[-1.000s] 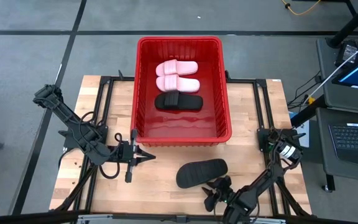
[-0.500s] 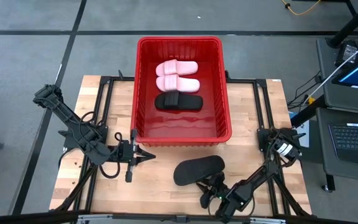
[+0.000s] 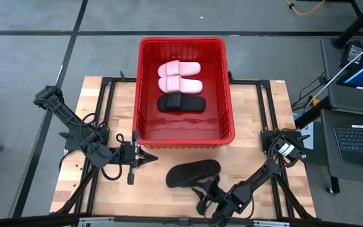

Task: Pick and place slides into bin
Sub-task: Put the black slide into the bin

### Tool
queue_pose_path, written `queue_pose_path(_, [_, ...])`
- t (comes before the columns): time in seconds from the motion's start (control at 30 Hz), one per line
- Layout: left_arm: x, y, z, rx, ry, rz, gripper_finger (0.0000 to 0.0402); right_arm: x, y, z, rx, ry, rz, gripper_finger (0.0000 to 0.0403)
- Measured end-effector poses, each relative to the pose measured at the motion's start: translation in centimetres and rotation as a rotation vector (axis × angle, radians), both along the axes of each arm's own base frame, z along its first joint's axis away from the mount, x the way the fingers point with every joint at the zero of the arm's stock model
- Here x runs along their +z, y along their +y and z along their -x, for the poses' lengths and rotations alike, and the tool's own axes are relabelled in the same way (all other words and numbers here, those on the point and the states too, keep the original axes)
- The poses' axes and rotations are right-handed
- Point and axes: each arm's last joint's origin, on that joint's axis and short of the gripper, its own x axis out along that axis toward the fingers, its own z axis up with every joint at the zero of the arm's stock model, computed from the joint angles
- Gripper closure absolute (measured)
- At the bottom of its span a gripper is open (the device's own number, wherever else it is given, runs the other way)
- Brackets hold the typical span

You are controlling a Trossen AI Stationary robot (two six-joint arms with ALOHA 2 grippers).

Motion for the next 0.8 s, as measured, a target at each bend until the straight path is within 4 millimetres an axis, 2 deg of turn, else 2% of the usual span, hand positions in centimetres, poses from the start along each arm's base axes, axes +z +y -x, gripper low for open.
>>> queue_pose_path(0.23, [0.0, 0.0, 0.0, 0.016, -0.002, -0.003, 0.04, 2.1, -0.3, -2.6, 0.046, 0.023, 0.129, 0.0284])
queue_pose_path(0.5, [0.0, 0.0, 0.0, 0.016, -0.003, -0.003, 0.04, 1.8, -1.8, -4.1, 0.125, 0.121, 0.057, 0.0284])
queue_pose_path(0.8, [0.0, 0.0, 0.0, 0.015, -0.002, -0.003, 0.04, 1.8, -2.7, -4.9, 0.115, 0.125, 0.062, 0.0294])
